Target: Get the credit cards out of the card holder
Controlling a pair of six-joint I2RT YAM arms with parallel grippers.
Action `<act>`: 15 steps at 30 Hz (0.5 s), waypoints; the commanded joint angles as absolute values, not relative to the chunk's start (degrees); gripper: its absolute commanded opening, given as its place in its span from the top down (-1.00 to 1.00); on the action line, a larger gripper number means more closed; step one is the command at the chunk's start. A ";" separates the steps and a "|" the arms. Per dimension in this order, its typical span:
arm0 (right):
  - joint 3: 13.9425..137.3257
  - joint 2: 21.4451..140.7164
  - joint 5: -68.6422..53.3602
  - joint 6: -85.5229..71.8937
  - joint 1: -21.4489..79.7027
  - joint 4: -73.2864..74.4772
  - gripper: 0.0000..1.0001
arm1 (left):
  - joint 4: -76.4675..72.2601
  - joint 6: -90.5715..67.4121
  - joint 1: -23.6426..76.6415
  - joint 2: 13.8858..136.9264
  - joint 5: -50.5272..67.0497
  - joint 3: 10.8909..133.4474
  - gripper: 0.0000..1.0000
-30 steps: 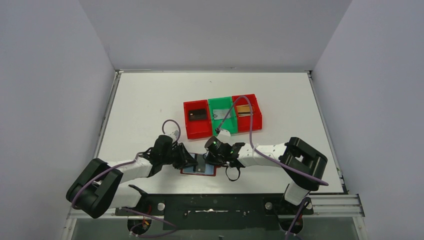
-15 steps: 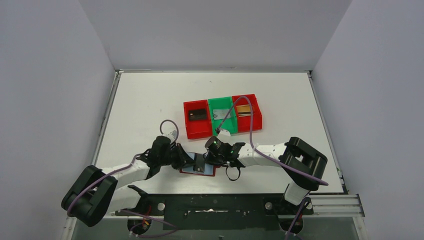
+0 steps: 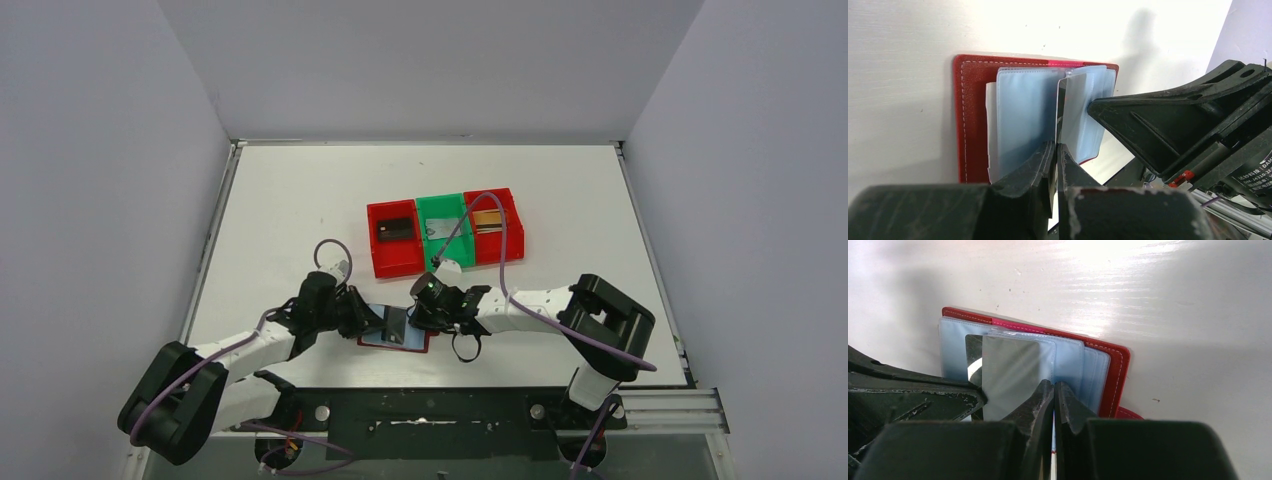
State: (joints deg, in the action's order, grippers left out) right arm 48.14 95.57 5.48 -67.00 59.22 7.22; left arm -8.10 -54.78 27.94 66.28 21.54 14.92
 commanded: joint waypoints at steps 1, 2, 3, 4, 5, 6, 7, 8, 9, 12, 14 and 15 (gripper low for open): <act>46.27 97.09 7.80 -65.51 58.68 14.76 0.98 | -7.71 -52.35 26.72 65.90 21.80 15.37 0.90; 46.42 96.90 7.82 -65.24 58.75 14.58 0.97 | -8.29 -52.37 26.70 66.30 22.41 15.42 0.90; 46.60 96.77 7.88 -65.03 58.75 14.51 0.97 | -8.30 -52.26 26.72 66.68 22.71 15.54 0.90; 46.96 96.75 7.91 -64.77 58.78 14.62 0.96 | -8.12 -52.15 26.72 66.97 22.76 15.63 0.90; 47.32 96.83 8.10 -64.51 58.80 14.90 0.96 | -7.95 -52.05 26.72 67.12 22.70 15.64 0.87; 47.77 97.08 8.29 -64.39 58.83 15.32 0.96 | -7.91 -51.98 26.72 67.14 22.66 15.69 0.81; 48.31 97.25 8.53 -64.34 58.86 15.85 0.96 | -7.83 -51.95 26.72 67.08 22.63 15.70 0.75; 48.64 97.51 8.75 -64.34 58.85 16.30 0.96 | -7.82 -51.95 26.70 66.94 22.60 15.73 0.70; 48.69 97.64 8.90 -64.29 58.86 16.49 0.96 | -7.87 -52.13 26.64 66.78 22.52 15.75 0.66; 48.53 97.48 8.92 -64.39 58.96 16.39 0.96 | -9.34 -52.74 26.63 66.77 23.30 15.81 0.58; 48.52 97.23 8.96 -64.38 59.01 16.39 0.96 | -10.37 -53.09 26.63 67.17 24.08 15.90 0.57; 48.44 97.07 9.03 -64.33 59.03 16.31 0.95 | -11.06 -53.25 26.63 67.49 24.64 15.84 0.56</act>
State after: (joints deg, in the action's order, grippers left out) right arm 49.04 95.57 5.74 -66.30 59.22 8.97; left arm -7.53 -53.41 26.94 67.11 22.61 14.92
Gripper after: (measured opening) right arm 0.023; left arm 0.214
